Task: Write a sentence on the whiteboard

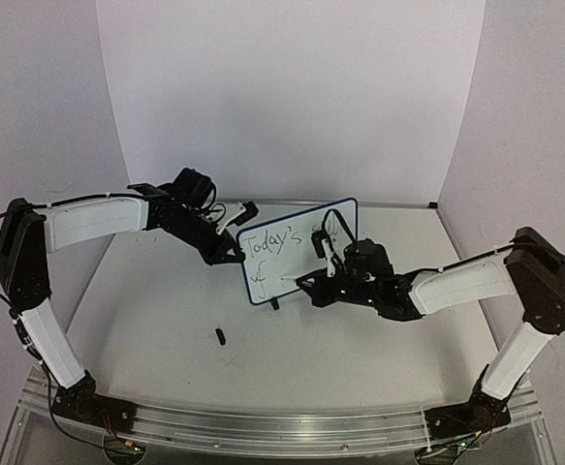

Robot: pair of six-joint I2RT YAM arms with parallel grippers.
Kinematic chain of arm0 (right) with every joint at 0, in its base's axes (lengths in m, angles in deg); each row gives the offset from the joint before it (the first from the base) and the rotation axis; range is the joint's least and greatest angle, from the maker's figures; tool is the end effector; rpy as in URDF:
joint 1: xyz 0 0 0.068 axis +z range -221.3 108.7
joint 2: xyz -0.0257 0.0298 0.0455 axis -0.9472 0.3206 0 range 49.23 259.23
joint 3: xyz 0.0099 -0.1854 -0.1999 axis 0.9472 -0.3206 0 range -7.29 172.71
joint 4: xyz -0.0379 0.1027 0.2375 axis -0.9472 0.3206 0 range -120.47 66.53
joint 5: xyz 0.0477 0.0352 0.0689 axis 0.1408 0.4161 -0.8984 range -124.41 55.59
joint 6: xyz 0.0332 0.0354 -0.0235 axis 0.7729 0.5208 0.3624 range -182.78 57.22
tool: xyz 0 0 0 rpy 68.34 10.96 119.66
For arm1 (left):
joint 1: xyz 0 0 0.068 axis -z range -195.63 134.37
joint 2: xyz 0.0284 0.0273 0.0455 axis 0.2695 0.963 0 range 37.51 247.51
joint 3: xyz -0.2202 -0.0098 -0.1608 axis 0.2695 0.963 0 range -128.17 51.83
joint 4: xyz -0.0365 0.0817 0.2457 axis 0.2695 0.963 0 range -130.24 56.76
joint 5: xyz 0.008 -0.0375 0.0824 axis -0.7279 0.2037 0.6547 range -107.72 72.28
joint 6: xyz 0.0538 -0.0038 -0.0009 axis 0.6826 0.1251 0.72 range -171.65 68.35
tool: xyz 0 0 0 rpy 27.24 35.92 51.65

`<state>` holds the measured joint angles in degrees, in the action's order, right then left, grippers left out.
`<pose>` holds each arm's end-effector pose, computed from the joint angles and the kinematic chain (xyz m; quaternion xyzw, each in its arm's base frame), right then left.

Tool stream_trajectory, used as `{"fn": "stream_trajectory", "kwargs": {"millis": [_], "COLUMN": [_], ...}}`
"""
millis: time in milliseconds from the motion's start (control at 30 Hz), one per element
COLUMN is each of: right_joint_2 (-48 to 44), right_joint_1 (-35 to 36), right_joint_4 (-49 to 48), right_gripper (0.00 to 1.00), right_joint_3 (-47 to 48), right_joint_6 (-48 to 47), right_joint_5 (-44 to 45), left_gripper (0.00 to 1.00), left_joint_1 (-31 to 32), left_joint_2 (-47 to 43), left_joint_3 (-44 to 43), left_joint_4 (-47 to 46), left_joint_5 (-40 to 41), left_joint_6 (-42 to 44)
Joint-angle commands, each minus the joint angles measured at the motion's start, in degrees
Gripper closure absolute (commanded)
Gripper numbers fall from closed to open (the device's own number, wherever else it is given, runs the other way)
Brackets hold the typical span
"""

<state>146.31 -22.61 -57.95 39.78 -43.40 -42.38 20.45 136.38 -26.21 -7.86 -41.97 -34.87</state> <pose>0.2319 0.2714 0.1845 -0.2472 0.7928 0.3580 0.4268 0.2942 -0.2325 0.2581 0.4723 0.8012 -0.2482 0.2708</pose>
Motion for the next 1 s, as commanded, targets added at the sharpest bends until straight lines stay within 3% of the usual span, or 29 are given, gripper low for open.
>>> {"fn": "stream_trajectory", "kwargs": {"millis": [0, 967], "right_joint_2": [0.11, -0.71], "right_joint_1": [-0.6, -1.87], "right_joint_4": [-3.54, -7.49], "right_gripper": [1.0, 1.0], "right_joint_3": [0.05, 1.73], "right_joint_6": [-0.36, -1.76], "right_joint_5": [-2.2, 6.06], "left_gripper": [1.0, 1.0], "left_joint_1": [0.63, 0.75], "left_joint_2": [2.83, 3.7], "left_joint_3": [0.43, 0.5], "left_joint_4": [3.83, 3.84], "left_joint_5": [5.79, 5.88], "left_joint_6": [2.44, 2.52]}}
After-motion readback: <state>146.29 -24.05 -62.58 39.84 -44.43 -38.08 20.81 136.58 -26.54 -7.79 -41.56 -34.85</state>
